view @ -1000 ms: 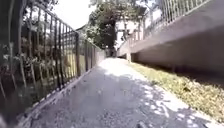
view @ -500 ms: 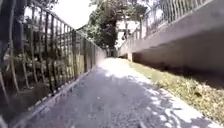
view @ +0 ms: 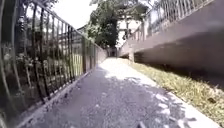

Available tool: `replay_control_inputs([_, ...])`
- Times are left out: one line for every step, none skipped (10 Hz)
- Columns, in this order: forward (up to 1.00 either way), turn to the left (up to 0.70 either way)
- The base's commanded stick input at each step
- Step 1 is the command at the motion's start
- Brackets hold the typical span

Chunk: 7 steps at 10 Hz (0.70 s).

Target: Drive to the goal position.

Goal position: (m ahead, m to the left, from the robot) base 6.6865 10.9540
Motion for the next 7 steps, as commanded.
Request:
replay_control_inputs([0.5,0.0])
replay_control_inputs([0.5,0.0])
replay_control_inputs([0.5,0.0])
replay_control_inputs([0.5,0.0])
replay_control_inputs([0.5,0.0])
replay_control_inputs([0.5,0.0])
replay_control_inputs([0.5,0.0])
